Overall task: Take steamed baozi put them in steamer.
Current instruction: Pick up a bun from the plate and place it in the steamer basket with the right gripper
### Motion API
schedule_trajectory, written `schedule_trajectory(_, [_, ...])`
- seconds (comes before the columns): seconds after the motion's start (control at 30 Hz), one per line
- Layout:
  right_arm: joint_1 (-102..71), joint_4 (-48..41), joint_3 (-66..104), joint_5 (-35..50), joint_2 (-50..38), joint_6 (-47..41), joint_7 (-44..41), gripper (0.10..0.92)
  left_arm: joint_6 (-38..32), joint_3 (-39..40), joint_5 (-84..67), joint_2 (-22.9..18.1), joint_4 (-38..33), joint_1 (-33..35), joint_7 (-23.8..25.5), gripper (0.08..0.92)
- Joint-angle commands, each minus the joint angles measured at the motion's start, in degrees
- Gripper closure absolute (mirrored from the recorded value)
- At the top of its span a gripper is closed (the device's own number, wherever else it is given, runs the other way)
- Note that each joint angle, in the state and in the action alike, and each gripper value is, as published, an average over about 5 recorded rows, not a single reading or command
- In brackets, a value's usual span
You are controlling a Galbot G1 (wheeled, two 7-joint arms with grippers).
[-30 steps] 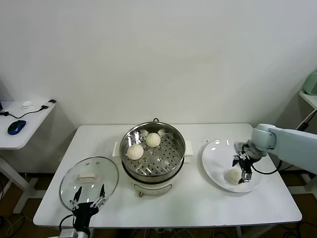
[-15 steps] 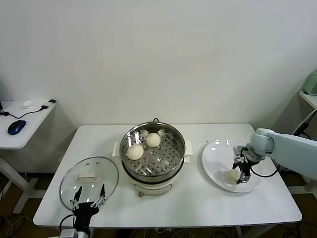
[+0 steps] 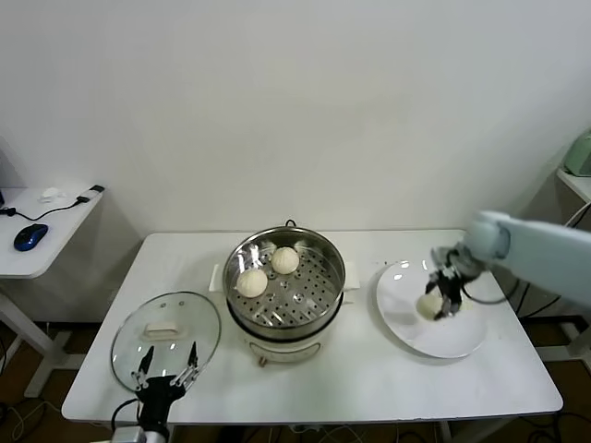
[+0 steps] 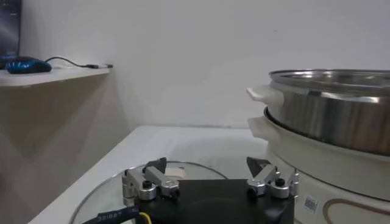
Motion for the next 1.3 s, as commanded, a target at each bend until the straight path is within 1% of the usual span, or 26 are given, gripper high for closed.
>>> schedule_trajectory(0.03, [26.24,6.35,-3.41,7.21,14.87,12.11,-6.16,0.338,0.03,-0.01,-0.04,-0.01,-0.06,-0.09,0.02,0.177])
schedule_trajectory(0.17, [25.13,12.97,1.86,6.23,21.95,18.33,-5.9,0.338,0.0,-0.01,0.15,0.14,-0.31,0.24,0.01,0.177])
schedule_trajectory(0.27, [21.34,17.15,4.1,2.9,25.85,22.52,-5.38,0.338,0.01,-0.1,0.21,0.16,-0.57,0.32,-0.01,0.177])
schedule_trajectory(0.37, [16.65,18.58,4.71,-3.97,28.4,27.55,-4.74,0.338,0.0,-0.2,0.13,0.18,-0.84,0.37,0.0,0.177])
schedule_trajectory(0.43, [13.54,17.96,4.78,-10.14,29.58,31.59,-3.96,0.338,-0.02,-0.28,0.08,0.18,-0.96,0.41,0.0,0.177])
schedule_trajectory(0.53, [9.68,15.95,4.44,-16.88,30.6,35.66,-2.32,0.338,-0.07,-0.36,0.05,0.16,-1.02,0.47,-0.02,0.177])
schedule_trajectory(0.7, [4.65,12.82,3.23,-20.98,31.59,36.27,0.46,0.338,-0.12,-0.45,0.03,-0.02,-1.03,0.46,-0.06,0.177])
schedule_trajectory(0.97, [-0.41,10.53,3.8,-24.72,32.16,33.52,3.67,0.338,-0.21,-0.78,-0.06,-0.3,-1.1,0.7,-0.17,0.177])
schedule_trajectory(1.23, [-1.94,7.43,4.67,-25.73,32.65,33.23,5.26,0.336,-0.19,-0.9,-0.05,-0.5,-1.17,0.85,-0.24,0.177])
schedule_trajectory(1.3, [-1.91,7.14,5.02,-25.17,32.69,33.37,5.29,0.315,-0.19,-0.87,-0.06,-0.54,-1.23,0.87,-0.26,0.177])
